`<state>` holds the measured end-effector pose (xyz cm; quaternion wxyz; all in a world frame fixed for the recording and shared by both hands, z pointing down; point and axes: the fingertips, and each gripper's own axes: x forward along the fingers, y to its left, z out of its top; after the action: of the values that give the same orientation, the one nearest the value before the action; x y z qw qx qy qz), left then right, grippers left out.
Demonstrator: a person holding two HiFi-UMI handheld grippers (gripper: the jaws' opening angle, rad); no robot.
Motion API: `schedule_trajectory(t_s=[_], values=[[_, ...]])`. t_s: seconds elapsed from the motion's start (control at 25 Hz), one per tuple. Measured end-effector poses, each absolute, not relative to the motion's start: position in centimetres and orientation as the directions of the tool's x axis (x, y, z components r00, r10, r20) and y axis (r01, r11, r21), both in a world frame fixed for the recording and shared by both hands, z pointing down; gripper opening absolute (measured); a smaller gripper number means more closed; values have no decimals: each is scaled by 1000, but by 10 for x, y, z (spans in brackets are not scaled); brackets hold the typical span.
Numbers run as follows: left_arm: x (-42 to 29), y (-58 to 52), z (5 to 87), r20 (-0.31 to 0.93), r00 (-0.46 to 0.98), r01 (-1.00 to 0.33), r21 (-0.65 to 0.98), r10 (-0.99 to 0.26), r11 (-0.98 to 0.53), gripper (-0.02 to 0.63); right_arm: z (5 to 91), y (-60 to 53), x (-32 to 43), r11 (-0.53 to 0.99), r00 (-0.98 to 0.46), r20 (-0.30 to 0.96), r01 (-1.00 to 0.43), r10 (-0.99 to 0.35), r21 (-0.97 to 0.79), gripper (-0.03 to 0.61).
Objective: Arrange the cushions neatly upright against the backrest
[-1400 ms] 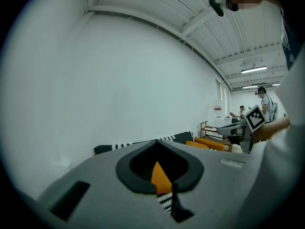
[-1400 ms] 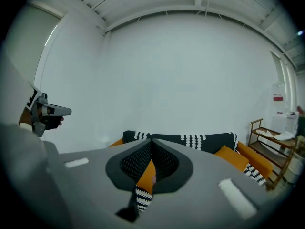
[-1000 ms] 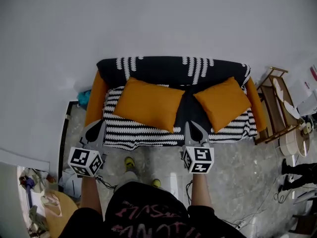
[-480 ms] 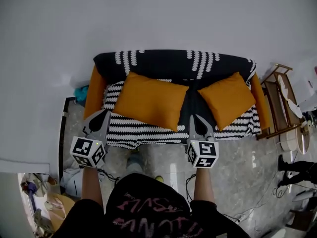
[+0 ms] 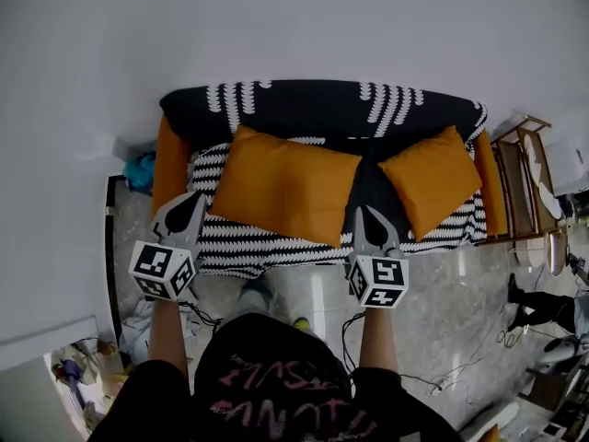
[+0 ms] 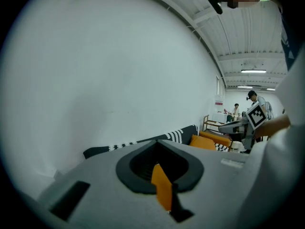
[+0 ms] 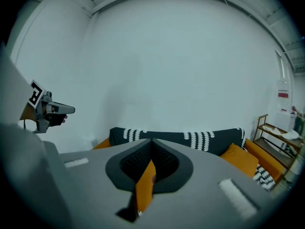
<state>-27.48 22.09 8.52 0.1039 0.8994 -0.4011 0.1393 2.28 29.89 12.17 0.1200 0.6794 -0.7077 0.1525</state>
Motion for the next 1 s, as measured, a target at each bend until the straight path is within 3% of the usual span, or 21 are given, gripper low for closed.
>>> schedule_trajectory(t_s=[0.68, 1.0], values=[[-249, 92, 189, 497, 676, -685, 149, -544, -714, 3, 208, 221, 44, -71, 17, 525, -994, -851, -82, 14], [-227, 52, 257, 577, 612, -735, 162, -541, -658, 3, 282, 190, 86, -81, -3, 600, -990, -800, -112, 17]])
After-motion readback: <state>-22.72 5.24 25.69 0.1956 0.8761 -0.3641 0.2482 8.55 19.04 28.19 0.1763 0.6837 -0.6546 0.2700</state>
